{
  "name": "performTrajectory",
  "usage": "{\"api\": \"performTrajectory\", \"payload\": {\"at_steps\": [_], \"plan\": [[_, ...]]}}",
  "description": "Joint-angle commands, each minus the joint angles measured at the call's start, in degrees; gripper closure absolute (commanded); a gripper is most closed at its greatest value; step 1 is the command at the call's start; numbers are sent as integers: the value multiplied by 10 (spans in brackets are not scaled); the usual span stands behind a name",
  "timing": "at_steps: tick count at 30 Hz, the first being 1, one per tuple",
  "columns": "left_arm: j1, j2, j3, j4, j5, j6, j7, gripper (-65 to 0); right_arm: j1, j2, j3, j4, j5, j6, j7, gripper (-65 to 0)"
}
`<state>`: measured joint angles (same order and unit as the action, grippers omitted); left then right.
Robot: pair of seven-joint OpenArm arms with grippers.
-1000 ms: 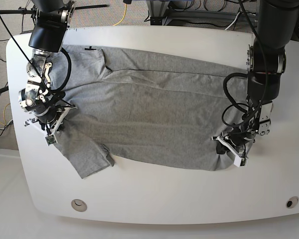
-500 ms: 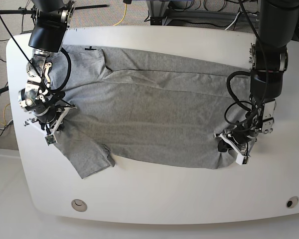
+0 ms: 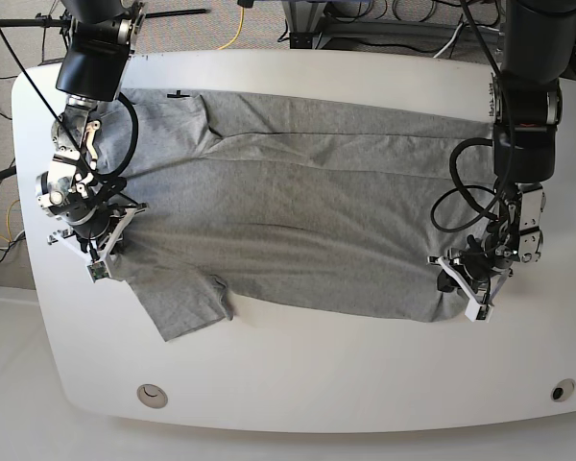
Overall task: Fold the T-shirt properly
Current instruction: 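Carry the hem edge over onto the folded collar strip with both grippers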
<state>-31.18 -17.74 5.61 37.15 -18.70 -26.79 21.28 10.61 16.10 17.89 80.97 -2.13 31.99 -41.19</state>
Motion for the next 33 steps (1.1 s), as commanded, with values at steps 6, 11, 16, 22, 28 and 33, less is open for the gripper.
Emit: {"api": "performTrajectory", "payload": {"at_steps": [6,11,16,22,28,33], "plan": [[2,-5,-22,61,-6,-2,18,-17,2,-11,4,50,5,-2,6,0],[10,-5,-45,99,-6,-2,49,-17,-4,-20,3,82,5,-2,5,0],[11,-5,-58,132,-6,-2,86,-16,-17,-31,3,118,3,-2,4,0],[26,-6,-78,181,-5,-2,131,-16,-38,-35,3,154,2,-2,4,0],[48,-24,-84,236,-5,-2,172,-16,-65,-35,4,183,1,-2,4,0],[69,-26,-84,283,-5,-2,193,-16,-85,-31,4,204,0,-2,4,0]]}}
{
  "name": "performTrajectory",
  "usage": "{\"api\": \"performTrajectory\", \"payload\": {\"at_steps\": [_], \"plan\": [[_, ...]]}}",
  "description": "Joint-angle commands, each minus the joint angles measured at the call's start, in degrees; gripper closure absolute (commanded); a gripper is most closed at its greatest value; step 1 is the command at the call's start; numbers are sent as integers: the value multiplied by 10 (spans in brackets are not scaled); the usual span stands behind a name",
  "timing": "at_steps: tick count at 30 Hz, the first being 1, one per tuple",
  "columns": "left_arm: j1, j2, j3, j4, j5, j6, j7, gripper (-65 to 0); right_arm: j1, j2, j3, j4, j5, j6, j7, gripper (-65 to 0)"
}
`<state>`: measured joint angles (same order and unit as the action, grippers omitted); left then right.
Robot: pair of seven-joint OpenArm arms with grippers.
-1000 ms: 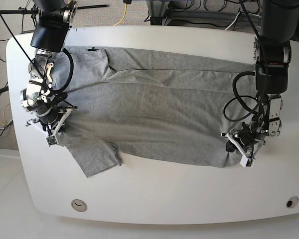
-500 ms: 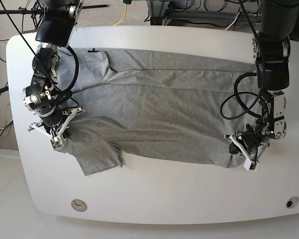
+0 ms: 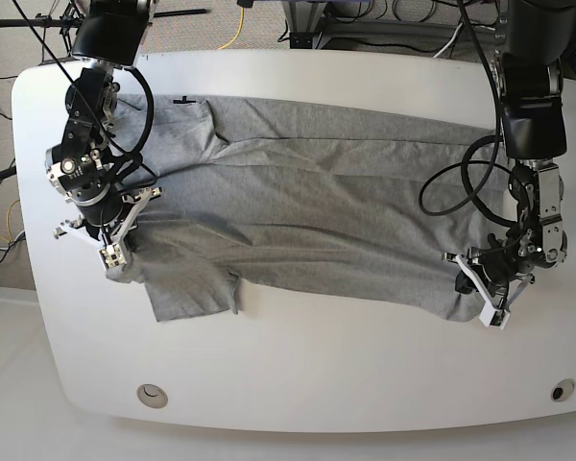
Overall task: Fold the T-shirt properly
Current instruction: 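Carry the hem edge over onto the folded collar strip with both grippers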
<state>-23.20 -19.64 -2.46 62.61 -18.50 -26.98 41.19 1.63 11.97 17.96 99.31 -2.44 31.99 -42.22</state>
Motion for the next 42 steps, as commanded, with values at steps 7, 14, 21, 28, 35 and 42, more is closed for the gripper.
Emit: {"api": "performTrajectory", "payload": {"at_steps": [7,14,21,28,35,42], "plan": [[27,-26,-5,93,-7,0,5,-16,-26,11,25,46,2,-3,15,0],[62,-41,-38,116,-6,0,6,-16,-45,11,55,59,2,-3,15,0],[84,-55,-58,119,-7,0,6,-16,-72,12,71,73,2,-3,15,0],[112,-67,-78,119,-7,0,6,-16,-102,12,86,90,2,-3,15,0],[141,-77,-85,119,-7,0,6,-16,-127,12,102,91,2,-3,15,0],[168,-86,-87,119,-7,0,6,-16,-152,9,121,91,2,-3,15,0]]}}
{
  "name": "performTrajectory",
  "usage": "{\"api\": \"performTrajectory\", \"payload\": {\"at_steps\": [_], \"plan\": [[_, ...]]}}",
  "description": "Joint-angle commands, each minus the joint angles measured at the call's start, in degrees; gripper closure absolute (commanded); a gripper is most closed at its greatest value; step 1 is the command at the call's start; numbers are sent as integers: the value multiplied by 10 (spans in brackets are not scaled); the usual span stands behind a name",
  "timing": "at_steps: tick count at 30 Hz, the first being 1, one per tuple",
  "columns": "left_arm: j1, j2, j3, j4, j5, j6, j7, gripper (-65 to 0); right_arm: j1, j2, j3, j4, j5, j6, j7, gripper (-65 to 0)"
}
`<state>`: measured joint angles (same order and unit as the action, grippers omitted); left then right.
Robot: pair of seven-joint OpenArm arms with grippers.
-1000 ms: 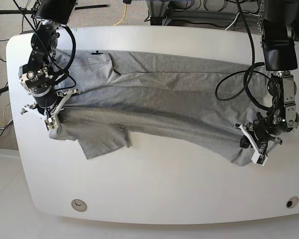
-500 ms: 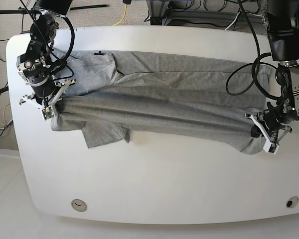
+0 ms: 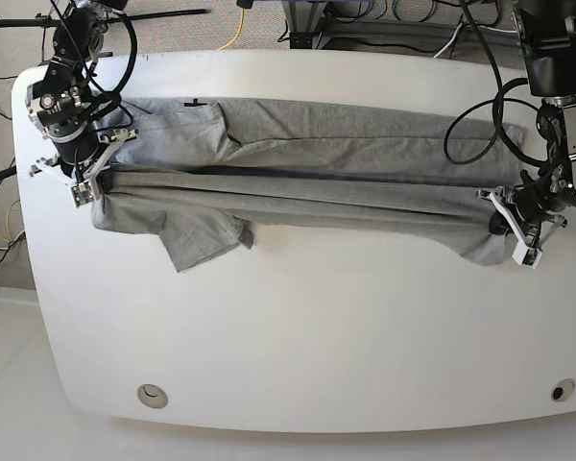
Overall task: Fold the T-shirt properly
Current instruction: 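Carry the hem edge over onto the folded collar strip with both grippers, then lower the hem edge and open the left gripper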
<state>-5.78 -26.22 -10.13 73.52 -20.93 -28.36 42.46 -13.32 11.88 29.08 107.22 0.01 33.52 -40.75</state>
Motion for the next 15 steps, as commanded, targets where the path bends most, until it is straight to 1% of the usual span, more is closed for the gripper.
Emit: {"api": "performTrajectory", "payload": {"at_steps": [1,4,6,9,11,12,15], "plan": [[-2,-20,-16,10,17,14,-7,-16,-8,10,9,12,-23,-18,0,0],[10,-20,-27,11,17,14,-4,-16,-19,10,9,12,-23,-18,0,0],[14,-20,-37,11,17,14,8,-16,-26,11,9,12,-23,-18,0,0],[14,-20,-55,11,17,13,42,-16,-36,12,9,12,-23,-18,0,0],[14,-20,-64,11,17,6,61,-16,-41,12,9,12,-23,-18,0,0],[14,-20,-72,11,17,-5,73,-16,-46,12,9,12,-23,-18,1,0],[14,-20,-85,12,20,-26,82,-16,-53,8,9,12,-23,-18,1,0]]}}
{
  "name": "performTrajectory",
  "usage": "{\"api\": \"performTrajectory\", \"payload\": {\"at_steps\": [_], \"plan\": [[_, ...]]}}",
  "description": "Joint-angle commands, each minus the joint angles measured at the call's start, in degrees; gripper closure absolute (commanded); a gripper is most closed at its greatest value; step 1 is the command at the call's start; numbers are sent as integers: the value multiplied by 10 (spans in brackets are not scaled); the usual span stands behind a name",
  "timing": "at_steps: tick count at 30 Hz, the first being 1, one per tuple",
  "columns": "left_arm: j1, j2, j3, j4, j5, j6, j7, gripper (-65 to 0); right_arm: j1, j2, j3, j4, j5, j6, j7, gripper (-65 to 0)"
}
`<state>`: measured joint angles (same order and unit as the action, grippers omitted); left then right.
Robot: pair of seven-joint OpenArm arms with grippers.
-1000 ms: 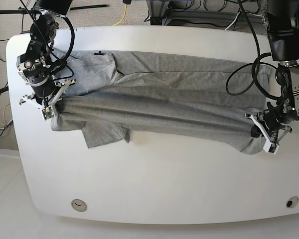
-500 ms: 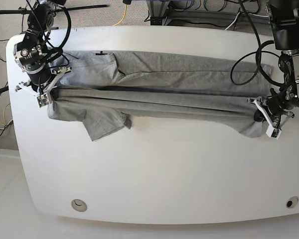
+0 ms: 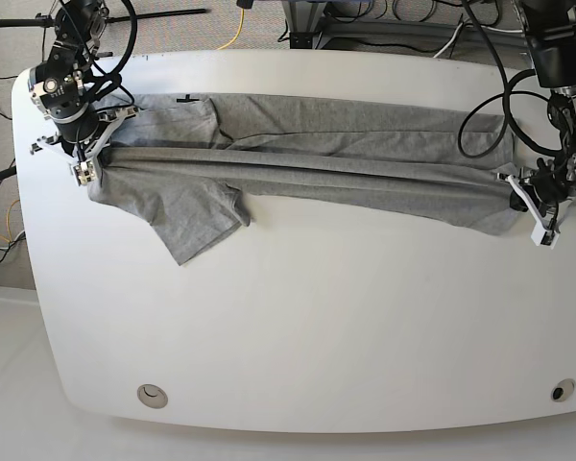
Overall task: Fold the T-shirt properly
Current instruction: 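Lower the hem edge and open the left gripper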
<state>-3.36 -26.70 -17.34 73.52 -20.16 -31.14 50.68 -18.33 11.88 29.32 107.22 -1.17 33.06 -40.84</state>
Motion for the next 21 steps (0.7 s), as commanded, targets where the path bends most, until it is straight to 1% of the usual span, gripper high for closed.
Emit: {"api": "performTrajectory", "payload": {"at_steps": [1,5,8,13,19,21], "plan": [[-10,-16,-14,13,12,-2,0,-16,-5,8,7,12,-11,-14,2,0],[2,-16,-16,25,12,-2,0,-14,-14,6,7,8,-11,-15,2,0],[17,-15,-17,46,13,-2,1,-14,-20,-4,7,0,-11,-16,2,0],[45,-10,-17,73,13,-1,1,-14,-21,-8,8,-27,-11,-16,4,0],[67,9,-19,80,13,-1,1,-14,-18,-8,8,-74,-11,-16,6,0],[73,10,-25,80,13,-1,1,-14,-17,-8,8,-82,-11,-16,7,0]]}}
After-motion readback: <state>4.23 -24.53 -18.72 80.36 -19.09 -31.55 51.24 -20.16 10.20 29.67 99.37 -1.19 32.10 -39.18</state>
